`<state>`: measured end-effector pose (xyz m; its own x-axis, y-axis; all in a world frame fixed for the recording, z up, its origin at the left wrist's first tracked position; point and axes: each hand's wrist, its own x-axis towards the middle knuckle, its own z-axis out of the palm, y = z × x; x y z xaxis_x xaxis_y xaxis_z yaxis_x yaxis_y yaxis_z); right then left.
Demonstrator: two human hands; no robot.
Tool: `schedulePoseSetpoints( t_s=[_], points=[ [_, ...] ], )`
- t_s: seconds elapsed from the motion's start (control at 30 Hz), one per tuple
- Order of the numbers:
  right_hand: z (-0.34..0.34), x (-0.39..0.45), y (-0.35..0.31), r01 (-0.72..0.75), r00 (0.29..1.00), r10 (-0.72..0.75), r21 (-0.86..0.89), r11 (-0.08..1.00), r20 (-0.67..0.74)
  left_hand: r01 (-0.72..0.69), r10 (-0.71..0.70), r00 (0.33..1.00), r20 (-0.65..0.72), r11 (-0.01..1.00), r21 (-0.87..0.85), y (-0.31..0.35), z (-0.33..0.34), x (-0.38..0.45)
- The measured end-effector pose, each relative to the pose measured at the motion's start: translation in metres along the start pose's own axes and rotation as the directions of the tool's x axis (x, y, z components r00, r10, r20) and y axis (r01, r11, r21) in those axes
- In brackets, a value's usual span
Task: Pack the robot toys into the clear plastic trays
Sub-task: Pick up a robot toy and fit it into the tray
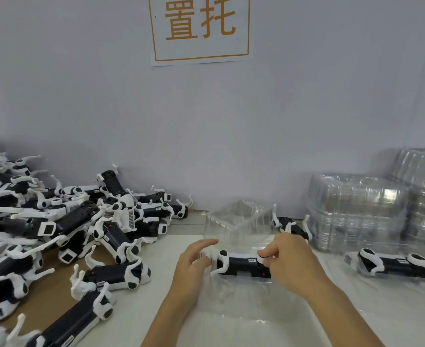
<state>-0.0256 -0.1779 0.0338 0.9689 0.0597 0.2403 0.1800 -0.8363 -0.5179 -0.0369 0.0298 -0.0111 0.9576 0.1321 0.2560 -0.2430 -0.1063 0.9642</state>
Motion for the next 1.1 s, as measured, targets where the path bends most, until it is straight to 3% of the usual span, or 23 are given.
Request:
schedulePoseSetpoints(
  t_s=[0.13, 0.23, 0.3, 0.5, 0.6, 0.67, 0.77, 0.9, 1.0, 1.1],
  points=[
    [0.003, -0.008, -0.013, 0.127, 0.985, -0.142, -0.148, 0.981, -0.095, 0.014, -0.014, 1.0, -0.016, 1.0, -0.003, 0.001, 0.0, 0.0],
    [0.016, -0.016, -0.036, 0.245, 0.969, -0.247, -0.077, 0.966, -0.022, 0.017, -0.017, 1.0, -0.012, 1.0, 0.01, -0.003, -0.001, 0.002],
    [0.028, -0.02, -0.046, 0.296, 0.955, -0.293, -0.12, 0.948, 0.042, 0.035, -0.035, 0.999, -0.003, 0.999, -0.001, -0.004, -0.001, 0.003],
    [0.032, -0.023, -0.045, 0.283, 0.958, -0.286, -0.165, 0.945, 0.01, 0.014, -0.014, 0.999, 0.05, 1.0, 0.001, -0.003, -0.003, -0.001],
    [0.029, -0.019, -0.042, 0.269, 0.963, -0.27, -0.058, 0.961, -0.004, -0.117, 0.112, 0.993, 0.035, 0.978, 0.172, 0.005, -0.007, 0.0],
    [0.024, -0.014, -0.038, 0.186, 0.982, -0.174, 0.23, 0.955, -0.072, -0.22, 0.193, 0.975, 0.109, 0.905, 0.363, 0.014, -0.007, 0.006],
    [0.01, -0.007, -0.031, 0.14, 0.972, -0.009, 0.553, 0.822, -0.233, -0.33, 0.177, 0.938, 0.299, 0.726, 0.603, 0.036, 0.01, 0.006],
    [-0.004, -0.003, -0.016, 0.147, 0.944, 0.083, 0.633, 0.76, -0.319, -0.393, -0.048, 0.887, 0.459, 0.443, 0.806, 0.042, 0.042, -0.005],
    [-0.007, -0.002, -0.011, 0.146, 0.935, 0.116, 0.661, 0.736, -0.336, -0.419, 0.034, 0.903, 0.428, 0.291, 0.86, 0.036, 0.051, -0.006],
    [-0.015, -0.001, -0.007, 0.177, 0.901, 0.171, 0.699, 0.693, -0.398, -0.424, 0.104, 0.905, 0.412, 0.25, 0.87, 0.032, 0.051, -0.003]
  ],
)
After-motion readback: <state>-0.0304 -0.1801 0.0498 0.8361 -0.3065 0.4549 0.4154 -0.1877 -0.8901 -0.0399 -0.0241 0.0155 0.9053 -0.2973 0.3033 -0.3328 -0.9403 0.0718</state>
